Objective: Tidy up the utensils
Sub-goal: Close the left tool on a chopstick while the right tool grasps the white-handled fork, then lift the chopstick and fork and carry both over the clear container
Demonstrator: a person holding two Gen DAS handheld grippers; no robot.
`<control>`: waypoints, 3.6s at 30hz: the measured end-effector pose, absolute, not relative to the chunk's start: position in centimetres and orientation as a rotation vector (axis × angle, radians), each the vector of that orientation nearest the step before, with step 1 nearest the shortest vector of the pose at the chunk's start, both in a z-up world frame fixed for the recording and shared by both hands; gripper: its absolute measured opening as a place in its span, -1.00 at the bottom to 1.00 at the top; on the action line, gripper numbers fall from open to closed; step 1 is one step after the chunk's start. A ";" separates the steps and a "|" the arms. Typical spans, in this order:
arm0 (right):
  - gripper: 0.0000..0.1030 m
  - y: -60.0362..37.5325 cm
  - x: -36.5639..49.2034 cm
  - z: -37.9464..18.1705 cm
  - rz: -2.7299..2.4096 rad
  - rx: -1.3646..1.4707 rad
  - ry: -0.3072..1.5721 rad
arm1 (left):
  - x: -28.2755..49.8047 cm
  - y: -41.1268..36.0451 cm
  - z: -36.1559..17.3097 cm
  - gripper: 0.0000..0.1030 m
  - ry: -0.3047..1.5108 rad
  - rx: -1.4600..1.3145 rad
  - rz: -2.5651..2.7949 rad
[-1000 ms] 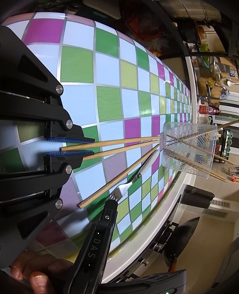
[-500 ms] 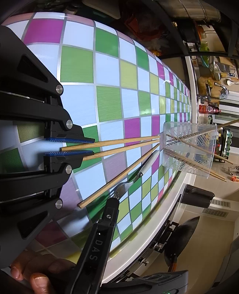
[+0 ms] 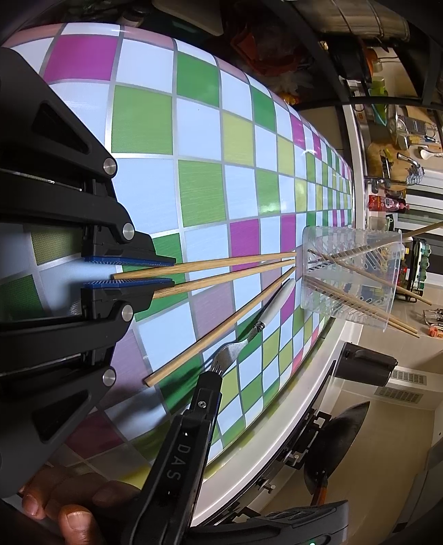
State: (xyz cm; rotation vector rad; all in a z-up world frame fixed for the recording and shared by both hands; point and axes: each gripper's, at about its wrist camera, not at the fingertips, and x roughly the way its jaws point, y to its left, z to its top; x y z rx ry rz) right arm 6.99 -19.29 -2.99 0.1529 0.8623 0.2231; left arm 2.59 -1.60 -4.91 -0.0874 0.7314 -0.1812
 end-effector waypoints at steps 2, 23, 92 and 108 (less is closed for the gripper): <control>-0.65 -19.3 7.0 -3.2 0.220 0.153 0.869 | 2.6 -1.7 -4.9 -0.87 0.732 -0.088 -0.181; -0.57 -18.8 6.3 -3.8 0.254 0.192 0.869 | 2.3 -0.2 -5.0 -0.90 0.743 -0.125 -0.210; -0.98 -18.5 1.3 6.2 -0.003 -0.140 0.426 | -1.5 1.6 3.3 -0.90 0.393 0.025 -0.082; -0.98 -18.3 2.3 11.4 -0.009 -0.216 0.297 | 1.1 2.1 10.5 -0.90 0.329 -0.009 -0.145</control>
